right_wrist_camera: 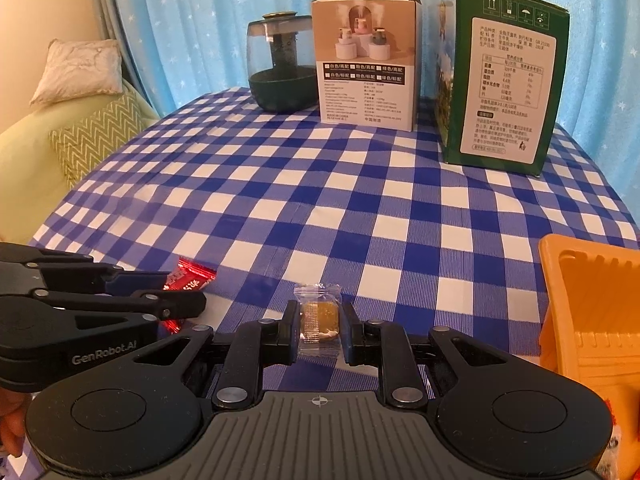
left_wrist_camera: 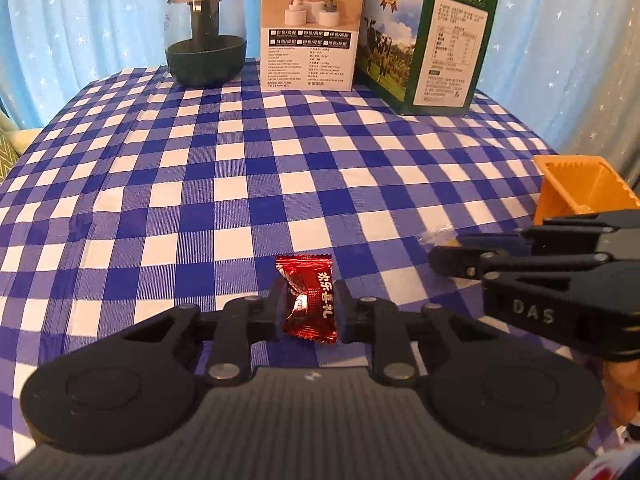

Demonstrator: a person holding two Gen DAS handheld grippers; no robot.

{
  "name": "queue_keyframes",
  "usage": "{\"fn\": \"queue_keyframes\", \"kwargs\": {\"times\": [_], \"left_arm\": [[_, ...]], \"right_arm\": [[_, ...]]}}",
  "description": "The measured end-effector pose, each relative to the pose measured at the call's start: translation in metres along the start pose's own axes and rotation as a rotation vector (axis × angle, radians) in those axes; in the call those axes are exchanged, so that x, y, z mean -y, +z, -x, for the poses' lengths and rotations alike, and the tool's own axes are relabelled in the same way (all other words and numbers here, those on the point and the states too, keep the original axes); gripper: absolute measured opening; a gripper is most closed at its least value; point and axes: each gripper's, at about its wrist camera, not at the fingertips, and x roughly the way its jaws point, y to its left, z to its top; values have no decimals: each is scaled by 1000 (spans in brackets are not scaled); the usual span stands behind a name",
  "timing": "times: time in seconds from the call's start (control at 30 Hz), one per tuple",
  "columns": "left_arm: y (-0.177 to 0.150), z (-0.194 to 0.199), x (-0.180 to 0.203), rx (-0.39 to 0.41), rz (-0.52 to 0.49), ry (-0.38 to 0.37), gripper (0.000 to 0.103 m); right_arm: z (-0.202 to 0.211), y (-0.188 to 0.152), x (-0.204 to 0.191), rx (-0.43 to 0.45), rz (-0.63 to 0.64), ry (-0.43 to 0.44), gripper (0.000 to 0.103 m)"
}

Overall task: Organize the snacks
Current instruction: 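Carry both candies over the orange tray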

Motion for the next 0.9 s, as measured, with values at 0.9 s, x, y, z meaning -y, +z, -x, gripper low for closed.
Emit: {"fn": "queue_keyframes", "kwargs": {"times": [0.9], "left_arm": [[-79, 122, 51, 50, 75, -115, 21]], "right_arm": [[145, -95, -35, 50, -46, -44, 21]]}}
